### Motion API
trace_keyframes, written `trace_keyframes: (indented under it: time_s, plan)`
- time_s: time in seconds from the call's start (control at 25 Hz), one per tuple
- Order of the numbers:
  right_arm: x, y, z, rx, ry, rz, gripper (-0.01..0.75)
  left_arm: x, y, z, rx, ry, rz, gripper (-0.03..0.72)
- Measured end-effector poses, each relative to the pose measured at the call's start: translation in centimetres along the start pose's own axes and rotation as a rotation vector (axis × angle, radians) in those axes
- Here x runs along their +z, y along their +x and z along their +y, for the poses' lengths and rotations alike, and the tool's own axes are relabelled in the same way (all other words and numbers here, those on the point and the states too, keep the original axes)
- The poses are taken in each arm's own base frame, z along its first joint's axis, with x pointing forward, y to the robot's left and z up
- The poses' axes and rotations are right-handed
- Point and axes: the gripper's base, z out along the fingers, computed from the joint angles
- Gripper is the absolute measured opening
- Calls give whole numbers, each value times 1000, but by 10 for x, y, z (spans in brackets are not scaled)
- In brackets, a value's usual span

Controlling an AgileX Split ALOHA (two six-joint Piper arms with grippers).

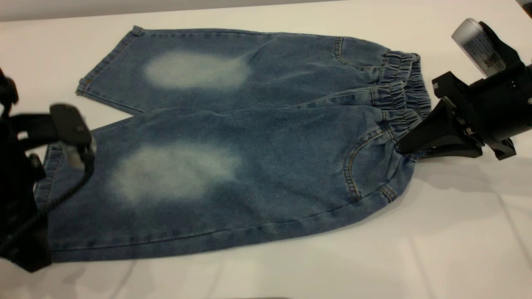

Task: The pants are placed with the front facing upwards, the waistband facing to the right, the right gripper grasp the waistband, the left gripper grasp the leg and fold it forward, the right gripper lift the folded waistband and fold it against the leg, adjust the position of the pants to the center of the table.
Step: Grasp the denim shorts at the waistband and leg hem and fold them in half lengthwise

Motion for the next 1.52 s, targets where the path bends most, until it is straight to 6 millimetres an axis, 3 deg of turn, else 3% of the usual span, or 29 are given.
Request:
trace_keyframes:
  time_s: [0.6, 0.68, 0.92, 1.08, 1.24, 1.52]
  plan:
    - [0, 0, 0, 0, 0, 0, 52, 19, -2, 2, 35, -28, -24, 456]
    - [0, 0, 0, 0, 0, 0, 52, 19, -2, 2, 40, -33, -28, 391]
    - [0, 0, 3, 0, -30, 3, 52, 20, -3, 3, 51, -44, -36, 75]
    - [-1, 1, 8, 0, -86, 6, 53, 19, -3, 3, 20, -44, -38, 22]
    - [-3, 1, 14, -1, -173, 15, 53, 11, -2, 2, -7, -55, -49, 22]
    - [-18, 13, 7, 117, -218, 23, 41, -37, -1, 3, -18, -142, -137, 22]
